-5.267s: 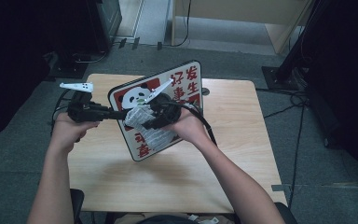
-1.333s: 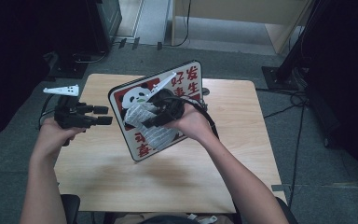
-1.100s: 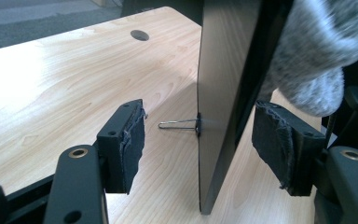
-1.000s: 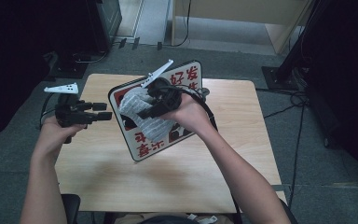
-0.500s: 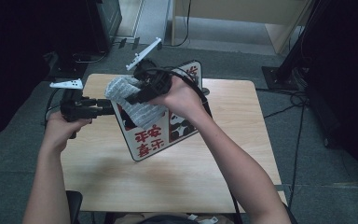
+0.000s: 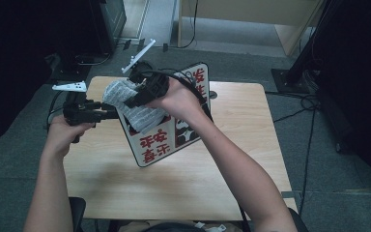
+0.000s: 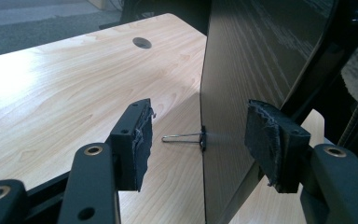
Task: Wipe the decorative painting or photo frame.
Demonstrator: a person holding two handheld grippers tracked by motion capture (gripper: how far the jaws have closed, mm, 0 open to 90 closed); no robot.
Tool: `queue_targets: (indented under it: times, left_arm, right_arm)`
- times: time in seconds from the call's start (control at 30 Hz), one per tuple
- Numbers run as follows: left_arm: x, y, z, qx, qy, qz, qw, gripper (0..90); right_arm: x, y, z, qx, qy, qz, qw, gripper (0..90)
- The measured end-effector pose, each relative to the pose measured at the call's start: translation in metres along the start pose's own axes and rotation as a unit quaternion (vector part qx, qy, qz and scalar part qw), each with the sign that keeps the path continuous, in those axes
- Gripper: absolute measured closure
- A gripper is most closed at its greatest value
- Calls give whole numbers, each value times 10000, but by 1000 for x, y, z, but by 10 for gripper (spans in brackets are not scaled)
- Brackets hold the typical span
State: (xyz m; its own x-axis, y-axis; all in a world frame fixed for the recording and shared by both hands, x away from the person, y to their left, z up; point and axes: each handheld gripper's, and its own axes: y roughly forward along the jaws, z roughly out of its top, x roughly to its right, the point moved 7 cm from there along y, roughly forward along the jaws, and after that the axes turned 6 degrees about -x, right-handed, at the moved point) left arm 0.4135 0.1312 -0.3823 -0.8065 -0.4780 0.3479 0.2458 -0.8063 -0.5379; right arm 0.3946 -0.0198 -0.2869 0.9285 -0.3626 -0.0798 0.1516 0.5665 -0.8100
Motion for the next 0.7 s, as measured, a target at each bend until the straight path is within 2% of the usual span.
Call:
queue_targets:
  times: [0.7]
  left_arm:
    - [0,0,0,-26,-34,-4,10000,430]
  right_arm:
    - [-1,15,-11,3,-4,98,10000,677]
